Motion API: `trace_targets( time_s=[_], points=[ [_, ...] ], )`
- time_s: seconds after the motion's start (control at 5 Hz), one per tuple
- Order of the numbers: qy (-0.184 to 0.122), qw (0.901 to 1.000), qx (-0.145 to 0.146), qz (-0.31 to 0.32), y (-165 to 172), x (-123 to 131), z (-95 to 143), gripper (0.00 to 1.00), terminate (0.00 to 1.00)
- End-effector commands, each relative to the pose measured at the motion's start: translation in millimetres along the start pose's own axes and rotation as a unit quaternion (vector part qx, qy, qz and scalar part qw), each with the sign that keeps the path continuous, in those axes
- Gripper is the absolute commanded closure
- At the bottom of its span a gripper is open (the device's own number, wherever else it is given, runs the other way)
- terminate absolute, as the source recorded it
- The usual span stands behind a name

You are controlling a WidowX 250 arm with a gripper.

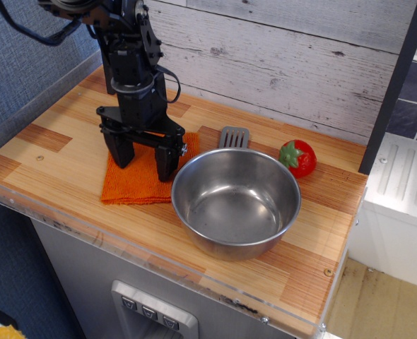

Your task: Move the cloth to the left beside the pot

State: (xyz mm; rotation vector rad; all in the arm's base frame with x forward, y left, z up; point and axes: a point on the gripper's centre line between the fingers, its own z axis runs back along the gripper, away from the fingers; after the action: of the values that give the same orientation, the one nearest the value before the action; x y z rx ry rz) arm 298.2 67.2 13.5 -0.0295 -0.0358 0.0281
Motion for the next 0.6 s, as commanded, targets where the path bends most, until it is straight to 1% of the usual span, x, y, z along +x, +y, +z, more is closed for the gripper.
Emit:
trace_targets(
  time_s=[0.0,0.4],
  points=[
    [-0.021,0.9997,0.006,-0.006,-6,-14,18,0.0,0.0],
    [-0.02,0.9994,0.026,-0.003,-10,-25,26,0.0,0.0]
  ],
)
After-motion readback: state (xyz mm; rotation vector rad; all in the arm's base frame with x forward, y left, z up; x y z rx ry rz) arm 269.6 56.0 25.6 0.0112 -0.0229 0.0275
